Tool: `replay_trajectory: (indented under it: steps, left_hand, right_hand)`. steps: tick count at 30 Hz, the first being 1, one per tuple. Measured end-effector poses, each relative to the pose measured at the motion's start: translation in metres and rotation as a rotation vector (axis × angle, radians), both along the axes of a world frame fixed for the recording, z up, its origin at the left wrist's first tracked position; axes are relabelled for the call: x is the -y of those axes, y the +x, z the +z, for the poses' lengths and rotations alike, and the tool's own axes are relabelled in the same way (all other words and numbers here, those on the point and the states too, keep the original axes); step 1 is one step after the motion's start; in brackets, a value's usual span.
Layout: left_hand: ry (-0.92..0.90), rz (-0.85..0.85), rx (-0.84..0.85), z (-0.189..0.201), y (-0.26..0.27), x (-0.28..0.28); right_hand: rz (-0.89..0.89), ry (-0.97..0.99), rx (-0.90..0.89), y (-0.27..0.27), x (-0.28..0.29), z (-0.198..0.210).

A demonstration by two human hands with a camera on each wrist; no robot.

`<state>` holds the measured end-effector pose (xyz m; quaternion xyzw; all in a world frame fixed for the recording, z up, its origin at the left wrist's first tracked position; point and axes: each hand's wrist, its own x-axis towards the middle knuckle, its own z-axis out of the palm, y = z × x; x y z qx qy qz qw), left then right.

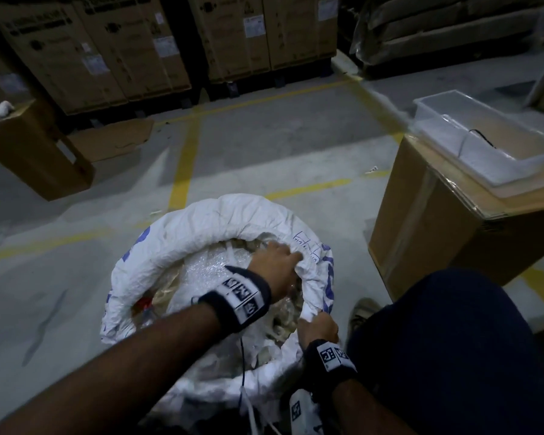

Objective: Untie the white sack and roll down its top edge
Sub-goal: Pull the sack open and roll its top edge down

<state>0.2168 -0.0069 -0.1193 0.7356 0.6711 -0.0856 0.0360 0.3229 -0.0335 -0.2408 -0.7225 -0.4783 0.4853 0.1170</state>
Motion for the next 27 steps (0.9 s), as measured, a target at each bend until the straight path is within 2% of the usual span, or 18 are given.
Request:
replay_trajectory:
  steps: [2,4,7,12,14,16,17,20,21,22,23,24,25,26,27]
  left_hand:
    - [-0.046,-0.266,-0.241,-0.012,0.003,-0.033]
    - [-0.066,-0.466,-0.341,-0.023,0.000,-0.055]
    - [-0.057,-0.538,-0.440,-0.032,-0.006,-0.080]
    - [0.041,-0.627,-0.405,-0.060,-0.011,-0.119]
    - [0.021,-0.600,-0.320,-0.066,-0.008,-0.130]
    - [-0.110,-0.520,-0.263,-0.074,-0.006,-0.139]
    - [-0.176,-0.478,-0.304,-0.075,-0.004,-0.144]
    - [-0.214,-0.393,-0.312,-0.075,-0.003,-0.163]
    - [-0.283,-0.307,-0.307,-0.070,-0.001,-0.168]
    - [-0.313,-0.243,-0.233,-0.077,-0.008,-0.177]
    - [-0.385,-0.140,-0.206,-0.083,-0.012,-0.182]
    - [-0.439,-0.076,-0.184,-0.096,-0.017,-0.191]
    - [-0.480,-0.018,-0.193,-0.103,-0.022,-0.197]
    - [-0.449,0.023,-0.167,-0.119,-0.028,-0.203]
    - [-0.454,0.045,-0.161,-0.130,-0.028,-0.212]
  right_hand:
    - [-0.069,0.026,-0.026,0.000,-0.001,-0.001]
    - [-0.158,0.051,-0.060,0.003,-0.004,-0.003]
    - [-0.215,0.077,-0.089,0.011,-0.014,-0.008]
    - [-0.188,0.181,-0.038,0.013,-0.032,-0.016]
    - [-0.194,0.176,-0.016,0.011,-0.037,-0.016]
    - [-0.195,0.181,-0.039,0.013,-0.042,-0.019]
    - [-0.199,0.193,-0.085,0.016,-0.045,-0.020]
    - [-0.236,0.192,-0.350,0.021,-0.060,-0.026]
    - [-0.258,0.194,-0.392,0.023,-0.067,-0.035]
    - [-0.249,0.150,-0.469,0.021,-0.069,-0.040]
    - [-0.247,-0.022,-0.561,0.018,-0.072,-0.054]
    - [-0.178,-0.145,-0.520,0.020,-0.072,-0.062]
    - [-0.073,-0.210,-0.517,0.021,-0.069,-0.070]
    - [-0.054,-0.237,-0.631,0.024,-0.069,-0.068]
    - [0.014,-0.256,-0.639,0.026,-0.073,-0.056]
